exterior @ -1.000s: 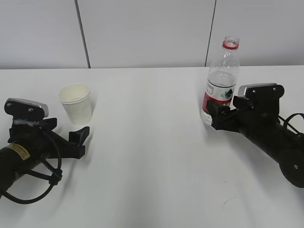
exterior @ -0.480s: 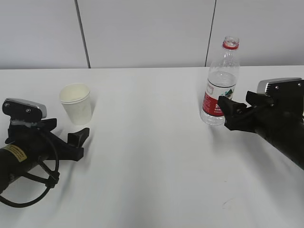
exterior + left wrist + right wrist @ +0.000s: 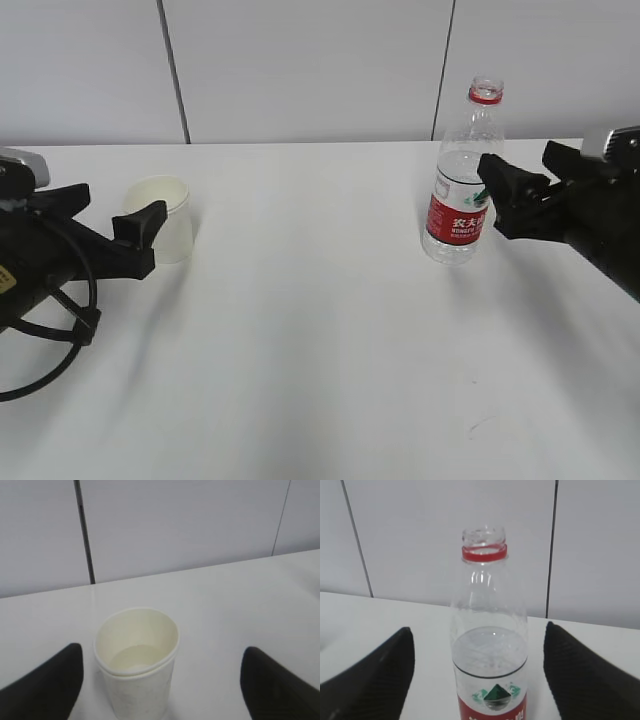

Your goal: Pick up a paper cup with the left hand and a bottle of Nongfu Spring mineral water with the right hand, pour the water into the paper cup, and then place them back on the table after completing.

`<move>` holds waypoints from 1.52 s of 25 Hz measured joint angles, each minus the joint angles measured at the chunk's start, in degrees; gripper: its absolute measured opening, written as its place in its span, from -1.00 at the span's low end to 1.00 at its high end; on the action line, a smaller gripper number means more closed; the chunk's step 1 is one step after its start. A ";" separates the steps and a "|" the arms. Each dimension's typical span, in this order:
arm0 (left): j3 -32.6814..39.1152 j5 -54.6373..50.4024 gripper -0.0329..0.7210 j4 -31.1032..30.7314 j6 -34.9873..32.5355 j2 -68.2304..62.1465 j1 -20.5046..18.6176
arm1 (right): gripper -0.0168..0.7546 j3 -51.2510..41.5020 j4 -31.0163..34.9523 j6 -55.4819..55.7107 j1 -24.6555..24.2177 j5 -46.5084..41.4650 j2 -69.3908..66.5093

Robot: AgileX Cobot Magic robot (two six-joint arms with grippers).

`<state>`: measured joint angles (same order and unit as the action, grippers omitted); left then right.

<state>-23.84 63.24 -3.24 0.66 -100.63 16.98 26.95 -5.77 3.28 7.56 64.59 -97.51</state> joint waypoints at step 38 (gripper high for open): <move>-55.33 -110.72 0.56 5.46 0.00 10.56 0.00 | 0.58 53.05 6.19 1.81 0.00 -116.24 19.83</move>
<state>-79.17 -47.47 2.22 0.66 -90.06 16.98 80.00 0.42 5.09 7.56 -51.65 -77.68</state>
